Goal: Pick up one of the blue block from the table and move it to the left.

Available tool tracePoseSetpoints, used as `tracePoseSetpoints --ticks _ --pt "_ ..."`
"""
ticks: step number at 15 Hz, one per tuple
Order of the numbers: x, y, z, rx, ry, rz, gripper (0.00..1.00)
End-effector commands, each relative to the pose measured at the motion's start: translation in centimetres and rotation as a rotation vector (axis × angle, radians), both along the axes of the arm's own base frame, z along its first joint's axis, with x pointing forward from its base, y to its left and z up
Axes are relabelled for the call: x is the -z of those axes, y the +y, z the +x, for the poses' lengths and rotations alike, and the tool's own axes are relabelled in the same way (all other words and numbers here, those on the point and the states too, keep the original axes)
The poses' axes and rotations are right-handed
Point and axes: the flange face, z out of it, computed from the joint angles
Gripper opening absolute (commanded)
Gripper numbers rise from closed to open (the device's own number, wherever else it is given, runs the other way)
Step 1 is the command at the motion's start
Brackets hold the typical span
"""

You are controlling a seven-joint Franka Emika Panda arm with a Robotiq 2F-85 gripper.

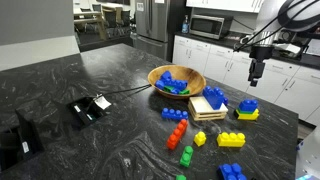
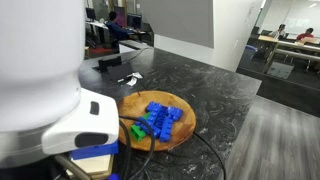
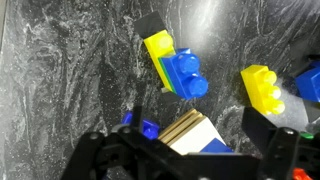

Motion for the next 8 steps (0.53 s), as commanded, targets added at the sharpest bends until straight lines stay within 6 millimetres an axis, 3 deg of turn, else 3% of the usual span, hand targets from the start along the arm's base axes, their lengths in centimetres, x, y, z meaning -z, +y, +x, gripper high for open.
tracePoseSetpoints --ticks 1,8 --pt "0.0 0.0 0.0 0.000 0.000 0.000 1.00" --pt "-0.3 -2.0 0.7 0.091 -0.056 -0.043 1.00"
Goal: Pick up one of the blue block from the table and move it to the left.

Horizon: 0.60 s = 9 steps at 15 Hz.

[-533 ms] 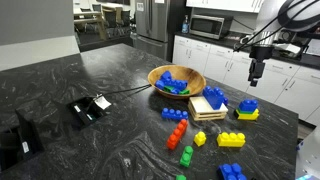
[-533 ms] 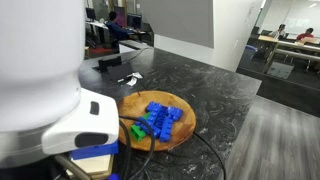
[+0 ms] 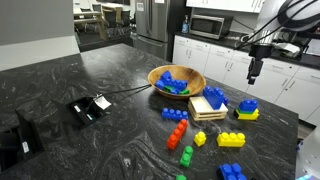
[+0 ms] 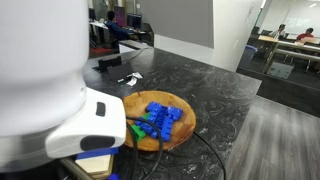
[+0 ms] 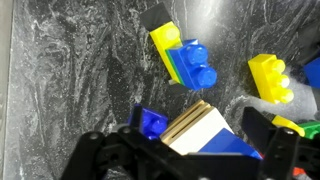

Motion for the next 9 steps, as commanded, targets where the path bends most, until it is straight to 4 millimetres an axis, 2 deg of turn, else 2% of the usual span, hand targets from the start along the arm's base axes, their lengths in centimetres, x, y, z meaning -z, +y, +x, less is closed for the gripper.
tracePoseSetpoints --ticks 1,6,9 --pt "-0.1 -1.1 0.5 0.062 -0.043 -0.036 1.00" --pt "-0.2 -1.5 1.3 0.119 -0.089 -0.054 1.00" --pt "1.8 -1.0 2.2 0.233 -0.018 -0.062 1.00"
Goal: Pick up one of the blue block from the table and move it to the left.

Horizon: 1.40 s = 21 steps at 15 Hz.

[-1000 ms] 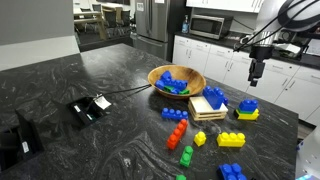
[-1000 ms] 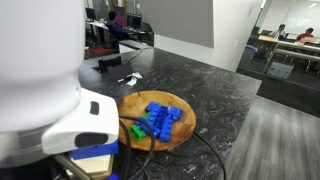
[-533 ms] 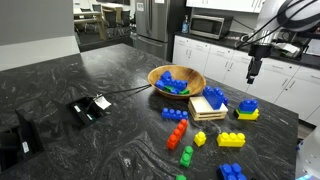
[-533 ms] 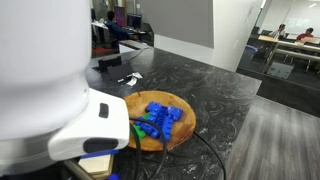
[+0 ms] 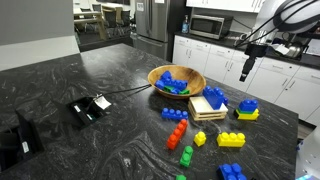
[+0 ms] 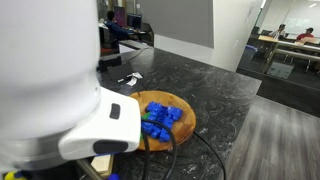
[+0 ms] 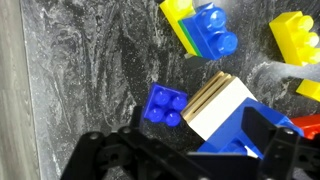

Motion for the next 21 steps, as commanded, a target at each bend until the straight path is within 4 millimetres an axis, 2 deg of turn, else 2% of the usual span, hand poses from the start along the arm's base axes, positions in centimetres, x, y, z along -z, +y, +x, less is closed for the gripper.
tracePoseSetpoints --ticks 1,5,10,17,21 --pt "2.2 0.4 1.1 0.113 0.072 -0.021 1.00" --pt "5.2 1.6 2.7 0.207 0.163 -0.054 1.00" --pt "8.3 1.6 3.5 0.316 0.229 -0.094 1.00" --pt "8.8 1.5 3.5 0.329 0.248 -0.074 1.00" --pt "10.1 1.5 4.0 0.414 0.278 -0.097 1.00"
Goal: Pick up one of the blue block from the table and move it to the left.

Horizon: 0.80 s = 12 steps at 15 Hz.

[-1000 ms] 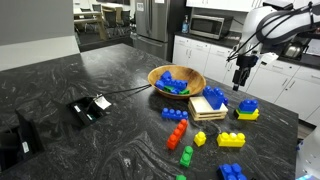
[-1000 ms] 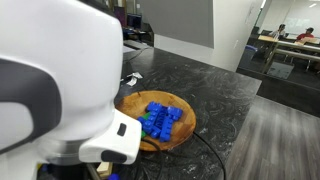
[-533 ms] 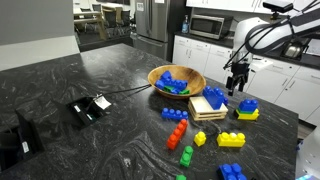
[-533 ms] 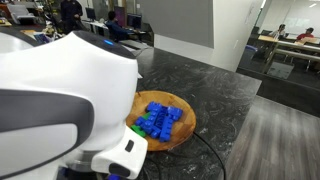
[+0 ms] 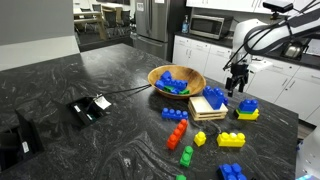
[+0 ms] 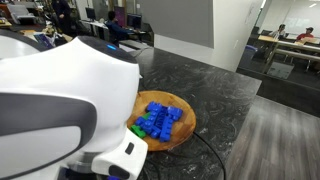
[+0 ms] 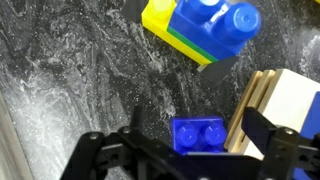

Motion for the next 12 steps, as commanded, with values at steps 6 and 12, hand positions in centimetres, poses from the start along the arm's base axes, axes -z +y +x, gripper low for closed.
tracePoseSetpoints --ticks 6,12 --pt "2.2 -1.0 0.9 0.222 0.060 -0.089 1.00" --pt "2.0 -2.3 1.3 0.309 0.074 -0.152 1.00"
